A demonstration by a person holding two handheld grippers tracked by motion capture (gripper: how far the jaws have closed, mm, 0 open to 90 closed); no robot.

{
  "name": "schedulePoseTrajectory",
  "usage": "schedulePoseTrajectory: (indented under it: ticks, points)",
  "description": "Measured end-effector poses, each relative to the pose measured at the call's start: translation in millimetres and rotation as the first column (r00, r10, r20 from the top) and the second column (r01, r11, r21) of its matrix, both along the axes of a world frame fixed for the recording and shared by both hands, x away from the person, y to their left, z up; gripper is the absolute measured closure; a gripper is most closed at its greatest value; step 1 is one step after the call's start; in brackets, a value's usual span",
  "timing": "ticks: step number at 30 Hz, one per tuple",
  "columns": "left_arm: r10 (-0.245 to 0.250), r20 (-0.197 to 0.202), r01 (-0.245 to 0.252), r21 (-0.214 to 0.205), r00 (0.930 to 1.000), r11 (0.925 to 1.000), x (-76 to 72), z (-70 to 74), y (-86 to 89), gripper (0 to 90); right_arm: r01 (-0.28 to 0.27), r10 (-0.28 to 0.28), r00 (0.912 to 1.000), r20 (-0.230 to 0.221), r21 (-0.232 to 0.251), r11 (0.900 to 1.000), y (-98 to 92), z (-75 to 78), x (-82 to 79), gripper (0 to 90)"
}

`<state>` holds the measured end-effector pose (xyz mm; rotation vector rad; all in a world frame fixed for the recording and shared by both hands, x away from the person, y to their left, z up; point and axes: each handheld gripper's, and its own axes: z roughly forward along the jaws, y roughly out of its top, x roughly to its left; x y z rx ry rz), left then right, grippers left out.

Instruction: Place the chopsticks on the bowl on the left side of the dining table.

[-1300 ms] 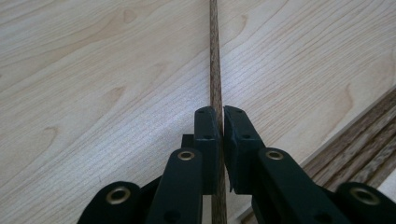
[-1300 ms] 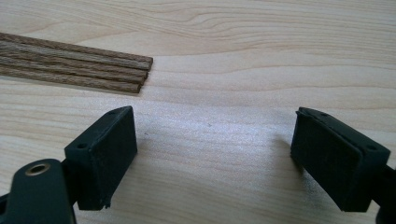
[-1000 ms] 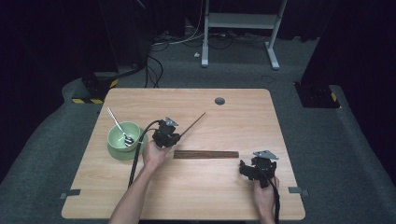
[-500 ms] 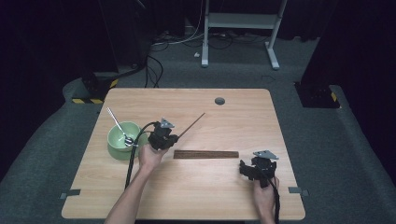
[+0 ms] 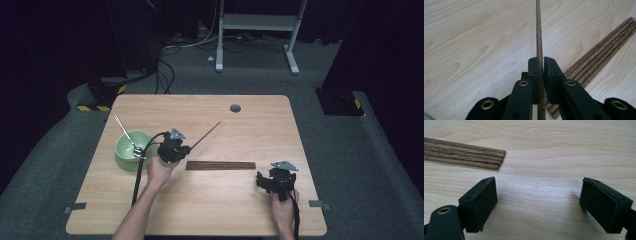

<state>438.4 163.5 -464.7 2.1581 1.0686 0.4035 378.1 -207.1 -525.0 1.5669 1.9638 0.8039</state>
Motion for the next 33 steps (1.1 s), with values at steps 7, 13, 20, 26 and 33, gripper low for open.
schedulePoseTrajectory:
  ticks: [7, 13, 20, 26, 33]
  points:
    - [-0.002, 0.013, 0.002, -0.002, 0.9999, 1.0, -7.8, 5.3, 5.6, 84.0, 0.0, 0.0, 1.0, 0.0, 0.0, 1.0, 0.0, 0.0, 0.0, 13.9]
    - [0.0, 0.02, 0.0, -0.006, 0.9998, 1.0, -14.7, 9.1, 10.9, 84.0, -0.001, 0.001, 1.0, 0.0, -0.001, 1.0, -0.1, 0.0, 0.1, 13.9]
    - [-0.004, 0.027, 0.005, -0.009, 0.9996, 0.9999, -22.4, 11.7, 15.8, 83.9, -0.002, 0.002, 1.0, 0.001, -0.002, 1.0, -0.1, 0.0, 0.1, 13.9]
    - [-0.018, 0.043, 0.017, 0.011, 0.9989, 0.9998, -28.6, 13.4, 18.6, 83.9, -0.001, 0.001, 1.0, 0.0, 0.0, 1.0, 0.1, 0.0, -0.1, 13.9]
    - [-0.024, 0.063, 0.023, 0.016, 0.9977, 0.9996, -36.5, 17.6, 22.0, 83.9, -0.001, 0.001, 1.0, -0.001, 0.0, 1.0, 0.2, 0.0, -0.2, 13.9]
